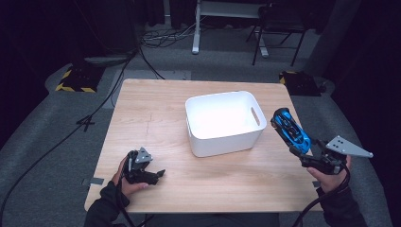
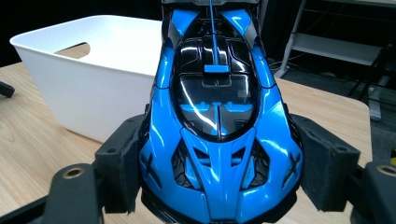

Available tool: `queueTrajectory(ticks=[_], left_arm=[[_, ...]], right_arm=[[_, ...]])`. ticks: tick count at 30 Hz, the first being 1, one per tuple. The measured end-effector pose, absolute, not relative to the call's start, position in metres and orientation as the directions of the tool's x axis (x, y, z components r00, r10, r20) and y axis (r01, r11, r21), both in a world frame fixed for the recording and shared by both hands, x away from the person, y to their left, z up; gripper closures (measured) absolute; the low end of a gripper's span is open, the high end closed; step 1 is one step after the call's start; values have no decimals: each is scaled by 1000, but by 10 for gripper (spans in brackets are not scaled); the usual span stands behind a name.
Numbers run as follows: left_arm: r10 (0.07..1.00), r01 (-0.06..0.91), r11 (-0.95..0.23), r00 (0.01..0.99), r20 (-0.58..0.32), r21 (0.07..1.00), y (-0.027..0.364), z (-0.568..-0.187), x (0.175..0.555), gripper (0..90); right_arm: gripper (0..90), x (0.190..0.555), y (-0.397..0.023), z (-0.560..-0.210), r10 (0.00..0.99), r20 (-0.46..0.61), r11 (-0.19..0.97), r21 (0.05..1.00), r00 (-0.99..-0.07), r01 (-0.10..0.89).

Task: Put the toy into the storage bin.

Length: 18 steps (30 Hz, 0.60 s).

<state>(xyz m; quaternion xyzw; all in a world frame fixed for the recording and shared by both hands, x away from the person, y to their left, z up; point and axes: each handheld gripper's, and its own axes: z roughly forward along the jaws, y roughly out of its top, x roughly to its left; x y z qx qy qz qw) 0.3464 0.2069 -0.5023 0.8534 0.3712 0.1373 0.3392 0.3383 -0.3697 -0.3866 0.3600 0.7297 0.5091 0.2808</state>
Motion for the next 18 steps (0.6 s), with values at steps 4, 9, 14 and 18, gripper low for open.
queueTrajectory(ticks=[4, 9, 14, 18], left_arm=[[727, 540, -494, 686, -17, 681, 207, -502, 346, 148], [727, 540, -494, 687, -17, 681, 207, -502, 346, 148], [729, 543, -491, 684, -19, 681, 207, -502, 346, 148], [729, 543, -491, 684, -20, 681, 207, -502, 346, 148]], right_arm=[[265, 342, -365, -382, 808, -38, 218, 946, -588, 239], [265, 348, -358, -376, 801, -43, 220, 949, -597, 227], [265, 355, -352, -370, 796, -52, 227, 949, -602, 219], [265, 360, -344, -365, 792, -57, 236, 947, -607, 219]])
